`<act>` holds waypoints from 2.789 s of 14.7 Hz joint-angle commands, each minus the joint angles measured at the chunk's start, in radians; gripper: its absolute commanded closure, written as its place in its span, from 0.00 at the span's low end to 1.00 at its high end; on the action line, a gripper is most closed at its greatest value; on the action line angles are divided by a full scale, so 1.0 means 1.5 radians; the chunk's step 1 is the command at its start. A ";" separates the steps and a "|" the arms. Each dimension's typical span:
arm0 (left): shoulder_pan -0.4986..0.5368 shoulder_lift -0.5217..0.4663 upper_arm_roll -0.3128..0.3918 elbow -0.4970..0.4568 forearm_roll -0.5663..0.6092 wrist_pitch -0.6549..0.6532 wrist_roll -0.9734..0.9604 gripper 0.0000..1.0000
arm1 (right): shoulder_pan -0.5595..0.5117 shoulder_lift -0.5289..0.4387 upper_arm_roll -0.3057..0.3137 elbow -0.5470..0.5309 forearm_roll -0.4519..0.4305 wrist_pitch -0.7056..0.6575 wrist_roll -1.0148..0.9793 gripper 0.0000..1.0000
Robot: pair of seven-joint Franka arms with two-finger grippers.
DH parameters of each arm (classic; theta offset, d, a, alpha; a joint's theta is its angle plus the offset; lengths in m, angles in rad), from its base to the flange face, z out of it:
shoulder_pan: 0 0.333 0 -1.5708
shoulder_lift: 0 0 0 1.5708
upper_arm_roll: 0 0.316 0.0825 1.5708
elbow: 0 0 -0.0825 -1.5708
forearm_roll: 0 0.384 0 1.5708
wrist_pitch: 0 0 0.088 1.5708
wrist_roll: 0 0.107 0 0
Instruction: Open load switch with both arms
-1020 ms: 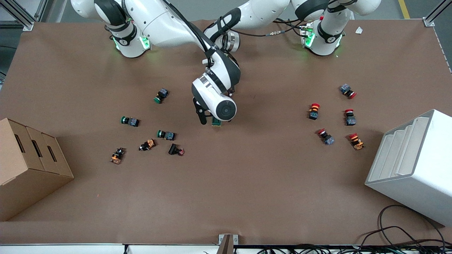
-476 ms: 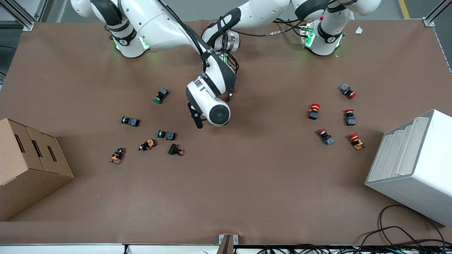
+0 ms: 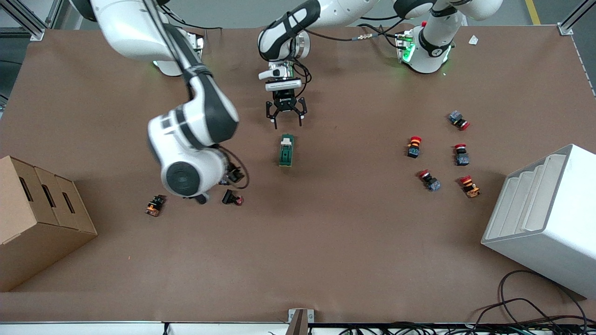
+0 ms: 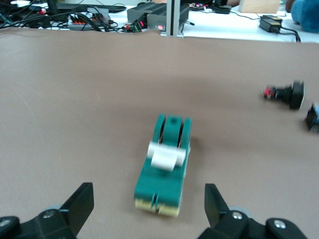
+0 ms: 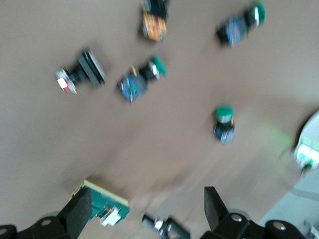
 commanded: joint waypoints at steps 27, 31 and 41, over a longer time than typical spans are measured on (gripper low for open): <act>0.581 -0.496 0.193 0.182 -1.027 -0.079 1.429 0.00 | -0.302 -0.121 0.016 0.017 -0.194 0.079 -0.800 0.00; 0.565 -0.556 0.261 0.123 -1.043 -0.092 1.531 0.00 | -0.300 -0.126 0.013 0.017 -0.135 0.070 -0.797 0.00; 0.520 -0.592 0.339 0.082 -1.045 -0.123 1.632 0.00 | -0.279 -0.221 0.012 -0.033 -0.144 0.030 -0.803 0.00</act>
